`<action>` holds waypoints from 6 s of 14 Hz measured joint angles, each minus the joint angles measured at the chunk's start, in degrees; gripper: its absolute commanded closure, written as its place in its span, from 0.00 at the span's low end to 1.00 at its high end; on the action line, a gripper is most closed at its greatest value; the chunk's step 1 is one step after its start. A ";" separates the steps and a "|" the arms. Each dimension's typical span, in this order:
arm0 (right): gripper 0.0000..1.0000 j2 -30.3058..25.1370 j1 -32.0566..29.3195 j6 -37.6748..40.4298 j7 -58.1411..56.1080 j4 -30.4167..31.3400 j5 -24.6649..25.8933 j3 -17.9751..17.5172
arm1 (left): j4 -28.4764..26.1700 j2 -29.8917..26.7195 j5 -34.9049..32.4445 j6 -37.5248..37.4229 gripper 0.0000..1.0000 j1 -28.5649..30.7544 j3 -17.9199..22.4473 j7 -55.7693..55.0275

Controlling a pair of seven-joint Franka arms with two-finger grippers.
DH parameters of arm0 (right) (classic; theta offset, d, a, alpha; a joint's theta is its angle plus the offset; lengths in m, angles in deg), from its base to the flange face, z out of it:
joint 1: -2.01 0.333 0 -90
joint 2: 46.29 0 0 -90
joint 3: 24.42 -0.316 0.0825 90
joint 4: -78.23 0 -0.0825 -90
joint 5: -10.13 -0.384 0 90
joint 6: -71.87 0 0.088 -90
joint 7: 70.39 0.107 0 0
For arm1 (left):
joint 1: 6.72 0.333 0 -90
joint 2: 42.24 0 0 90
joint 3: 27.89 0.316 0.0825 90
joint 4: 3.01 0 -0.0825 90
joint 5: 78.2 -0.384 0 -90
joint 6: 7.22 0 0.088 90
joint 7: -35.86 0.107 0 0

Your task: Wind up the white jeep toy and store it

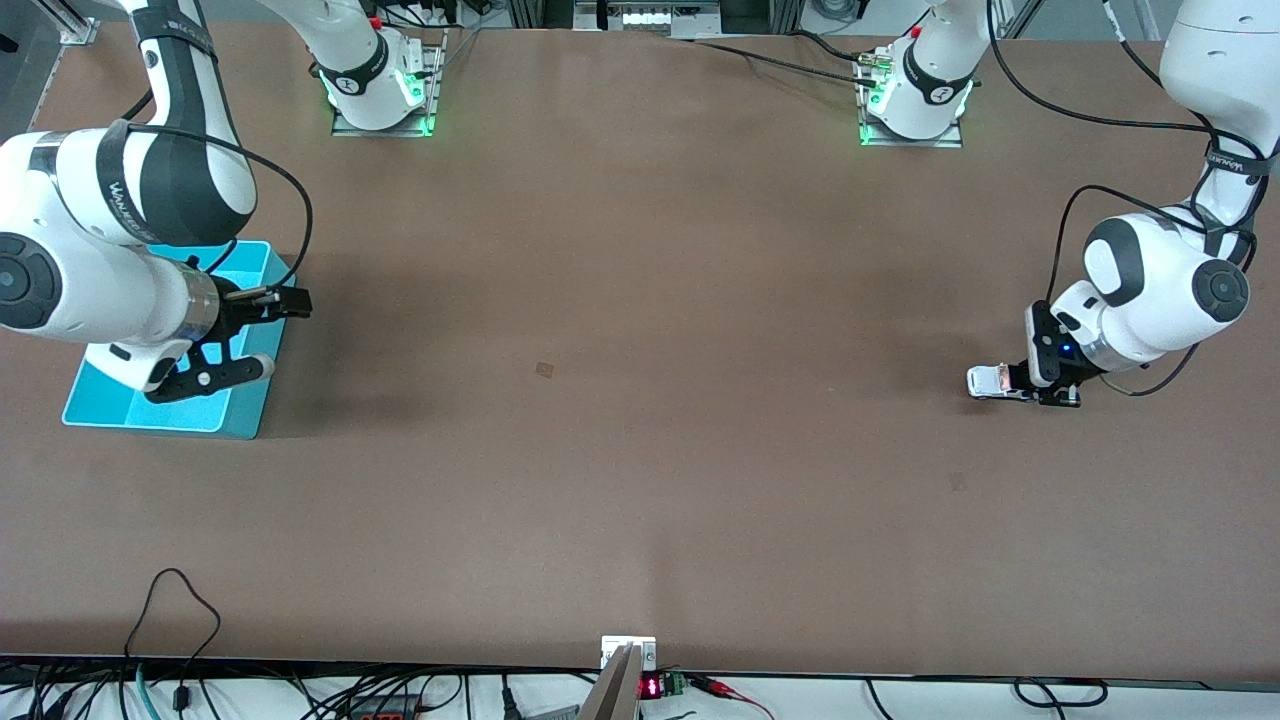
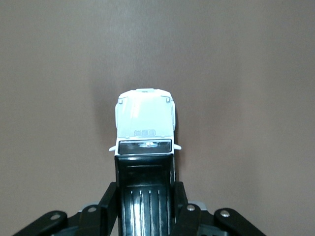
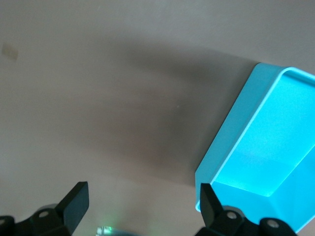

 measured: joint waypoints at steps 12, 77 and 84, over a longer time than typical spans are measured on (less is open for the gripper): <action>0.00 -0.87 0.85 1.91 -5.40 -0.98 -0.04 -0.54 | 3.08 1.80 -0.58 -1.52 0.77 5.40 -0.31 2.97; 0.00 -2.98 -1.90 -8.27 -13.50 11.69 -2.20 0.27 | 20.02 -9.65 3.85 -24.23 0.00 -10.93 0.83 -78.34; 0.00 -8.45 -2.39 -26.71 -37.16 26.57 -0.50 -3.61 | 28.45 -14.49 3.85 -36.76 0.00 -15.24 4.99 -100.18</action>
